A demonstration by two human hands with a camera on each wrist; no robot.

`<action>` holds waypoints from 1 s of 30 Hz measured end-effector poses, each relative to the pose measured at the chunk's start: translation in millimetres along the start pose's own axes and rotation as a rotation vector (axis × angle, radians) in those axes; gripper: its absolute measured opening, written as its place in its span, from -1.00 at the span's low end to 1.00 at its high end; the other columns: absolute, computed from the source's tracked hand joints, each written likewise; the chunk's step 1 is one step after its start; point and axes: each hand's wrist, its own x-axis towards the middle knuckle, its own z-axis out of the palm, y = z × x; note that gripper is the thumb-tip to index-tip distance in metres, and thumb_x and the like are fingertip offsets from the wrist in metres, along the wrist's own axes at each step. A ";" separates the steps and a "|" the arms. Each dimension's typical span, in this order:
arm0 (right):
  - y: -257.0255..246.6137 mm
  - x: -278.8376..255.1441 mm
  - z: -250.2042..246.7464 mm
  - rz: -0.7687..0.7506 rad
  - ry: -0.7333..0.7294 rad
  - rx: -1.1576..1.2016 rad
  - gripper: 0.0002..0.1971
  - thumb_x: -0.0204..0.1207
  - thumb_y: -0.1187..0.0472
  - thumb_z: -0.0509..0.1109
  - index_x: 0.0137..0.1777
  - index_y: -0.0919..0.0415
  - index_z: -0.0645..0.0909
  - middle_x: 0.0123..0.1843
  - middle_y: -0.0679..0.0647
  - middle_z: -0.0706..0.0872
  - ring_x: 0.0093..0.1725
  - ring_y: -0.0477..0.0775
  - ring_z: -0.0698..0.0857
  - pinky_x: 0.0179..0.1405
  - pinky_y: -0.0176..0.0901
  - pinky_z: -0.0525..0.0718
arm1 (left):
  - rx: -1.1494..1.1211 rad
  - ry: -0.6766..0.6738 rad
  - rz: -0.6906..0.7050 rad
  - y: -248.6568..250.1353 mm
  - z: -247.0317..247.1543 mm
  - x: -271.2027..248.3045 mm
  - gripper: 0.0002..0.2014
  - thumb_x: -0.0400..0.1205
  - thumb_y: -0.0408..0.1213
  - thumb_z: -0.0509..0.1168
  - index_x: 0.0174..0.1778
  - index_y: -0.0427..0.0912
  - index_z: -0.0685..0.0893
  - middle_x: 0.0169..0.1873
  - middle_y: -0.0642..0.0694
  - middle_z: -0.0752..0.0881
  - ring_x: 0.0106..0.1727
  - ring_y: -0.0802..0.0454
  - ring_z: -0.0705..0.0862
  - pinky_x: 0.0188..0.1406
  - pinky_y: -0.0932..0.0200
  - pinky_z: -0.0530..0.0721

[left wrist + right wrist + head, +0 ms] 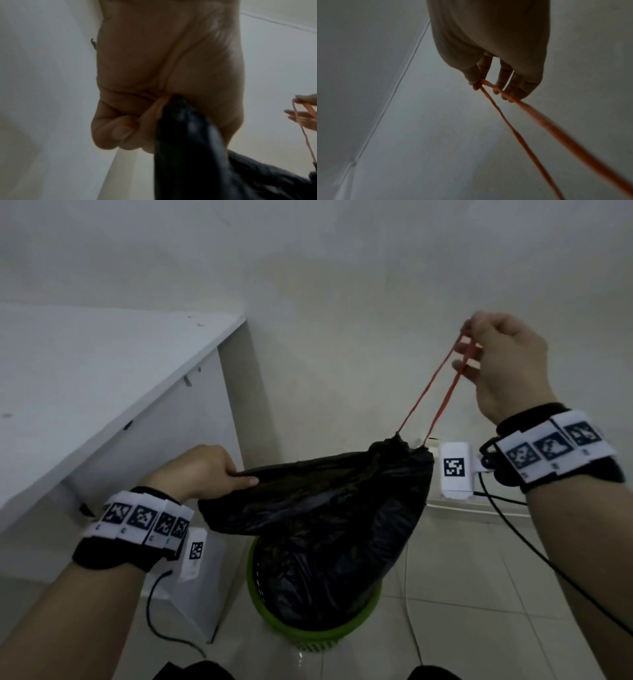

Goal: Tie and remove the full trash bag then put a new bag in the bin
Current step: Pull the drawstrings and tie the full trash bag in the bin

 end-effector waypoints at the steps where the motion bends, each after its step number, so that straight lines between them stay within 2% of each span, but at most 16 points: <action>1: 1.2 0.9 -1.4 0.030 0.018 0.036 -0.83 0.66 0.13 0.37 -0.17 0.09 0.67 -0.07 0.05 0.79 -0.10 0.10 0.78 -0.04 -0.04 0.76 | 0.001 0.002 -0.020 -0.4 -1.8 -3.5 -0.40 0.52 0.40 0.30 -0.56 -0.07 0.57 -0.46 0.00 0.67 -0.34 0.03 0.66 -0.34 0.14 0.55; 3: -2.4 2.1 -4.2 0.074 0.034 0.118 -0.83 0.68 0.14 0.36 -0.15 0.12 0.65 -0.08 0.11 0.82 -0.05 0.20 0.84 0.02 0.05 0.79 | -0.094 0.044 0.008 1.6 -10.5 -13.8 -0.32 0.43 0.47 0.31 -0.60 -0.11 0.39 -0.61 0.02 0.49 -0.48 0.04 0.53 -0.38 0.14 0.44; 5: -3.1 2.8 -2.8 0.074 0.001 0.098 -0.83 0.67 0.14 0.36 -0.14 0.14 0.65 -0.13 0.12 0.83 -0.12 0.19 0.84 -0.02 0.04 0.80 | -0.298 0.108 0.110 8.3 -25.2 -27.2 -0.34 0.42 0.41 0.34 -0.60 -0.11 0.34 -0.66 0.01 0.38 -0.55 0.06 0.43 -0.37 0.15 0.42; 8: -0.9 -2.7 7.2 0.053 -0.124 -0.046 -0.85 0.64 0.14 0.40 -0.13 0.16 0.71 -0.17 0.09 0.83 -0.19 0.08 0.79 -0.10 -0.04 0.75 | -0.765 0.193 0.299 33.2 -55.1 -45.4 -0.49 0.63 0.09 0.36 -0.50 -0.20 0.49 -0.54 -0.12 0.48 -0.41 0.00 0.48 -0.21 0.11 0.51; 11: -6.5 -10.8 18.2 0.051 -0.216 -0.133 -0.88 0.61 0.17 0.44 -0.13 0.17 0.74 -0.17 0.09 0.84 -0.18 0.07 0.77 -0.09 -0.08 0.71 | -1.033 0.285 0.418 57.6 -83.8 -47.9 -0.71 0.74 -0.25 0.27 -0.28 -0.24 0.68 -0.40 -0.11 0.66 -0.29 0.00 0.60 -0.07 0.02 0.58; 14: -21.4 -14.0 25.0 0.029 -0.280 -0.171 -0.88 0.60 0.21 0.45 -0.14 0.21 0.75 -0.13 0.11 0.85 -0.17 0.05 0.76 -0.06 -0.06 0.72 | -1.238 0.425 0.473 71.8 -107.5 -41.0 -0.76 0.76 -0.37 0.23 -0.21 -0.17 0.70 -0.39 0.00 0.71 -0.31 0.10 0.65 -0.13 0.13 0.62; 16: -34.2 -11.5 26.3 -0.014 -0.256 -0.146 -0.87 0.59 0.23 0.46 -0.16 0.24 0.76 -0.11 0.13 0.86 -0.15 0.07 0.77 0.00 -0.03 0.76 | -1.346 0.539 0.537 80.2 -124.3 -40.6 -0.76 0.76 -0.38 0.22 -0.17 -0.14 0.73 -0.39 0.06 0.73 -0.31 0.14 0.66 -0.18 0.19 0.66; 18: -43.6 -10.0 28.3 -0.023 -0.221 -0.100 -0.87 0.60 0.21 0.46 -0.14 0.23 0.76 -0.10 0.12 0.87 -0.17 0.07 0.79 -0.06 -0.04 0.80 | -1.395 0.644 0.623 87.9 -138.5 -42.6 -0.81 0.75 -0.38 0.23 -0.08 -0.16 0.75 -0.34 0.05 0.74 -0.28 0.13 0.66 -0.17 0.18 0.68; 20: -44.0 -12.7 33.2 0.012 -0.238 -0.140 -0.85 0.62 0.16 0.43 -0.10 0.22 0.74 -0.14 0.12 0.84 -0.27 0.08 0.79 -0.19 -0.05 0.81 | -1.376 0.701 0.687 91.7 -143.5 -41.1 -0.84 0.73 -0.36 0.27 0.06 -0.16 0.76 -0.27 0.02 0.73 -0.27 0.09 0.65 -0.12 0.14 0.69; 22: -40.3 -18.9 36.9 0.077 -0.324 -0.283 -0.84 0.65 0.15 0.41 -0.08 0.22 0.72 -0.24 0.14 0.78 -0.41 0.09 0.77 -0.32 -0.06 0.81 | -1.277 0.694 0.677 91.2 -137.8 -34.2 -0.81 0.71 -0.37 0.29 0.17 -0.11 0.75 -0.28 0.05 0.73 -0.35 0.09 0.64 -0.19 0.16 0.70; 24: -42.0 -21.4 37.5 0.105 -0.351 -0.375 -0.84 0.65 0.17 0.41 -0.08 0.25 0.71 -0.35 0.13 0.71 -0.54 0.05 0.73 -0.45 -0.10 0.78 | -1.159 0.684 0.605 86.6 -128.4 -27.6 -0.78 0.71 -0.39 0.30 0.23 -0.11 0.74 -0.32 0.07 0.73 -0.48 0.13 0.60 -0.37 0.20 0.69; 27: -52.5 -10.6 33.6 0.030 -0.232 -0.320 -0.83 0.65 0.21 0.40 -0.14 0.28 0.68 -0.42 0.12 0.65 -0.63 0.01 0.65 -0.51 -0.13 0.74 | -1.086 0.740 0.521 75.2 -130.3 -25.3 -0.84 0.72 -0.39 0.28 0.10 -0.20 0.77 -0.34 0.03 0.73 -0.57 0.13 0.50 -0.58 0.24 0.55; 28: -55.0 -6.3 32.4 0.009 -0.207 -0.302 -0.82 0.66 0.20 0.40 -0.12 0.30 0.68 -0.41 0.13 0.65 -0.62 0.01 0.63 -0.48 -0.12 0.75 | -1.089 0.745 0.511 71.3 -134.7 -24.6 -0.84 0.73 -0.38 0.27 0.04 -0.21 0.78 -0.35 0.04 0.75 -0.55 0.12 0.49 -0.57 0.24 0.52; 30: -51.4 -1.4 31.6 -0.004 -0.202 -0.314 -0.82 0.66 0.18 0.40 -0.08 0.31 0.69 -0.38 0.13 0.66 -0.59 0.02 0.60 -0.47 -0.13 0.73 | -1.087 0.727 0.480 63.7 -139.8 -21.0 -0.83 0.73 -0.35 0.28 0.06 -0.26 0.78 -0.30 -0.02 0.77 -0.48 0.10 0.51 -0.50 0.21 0.54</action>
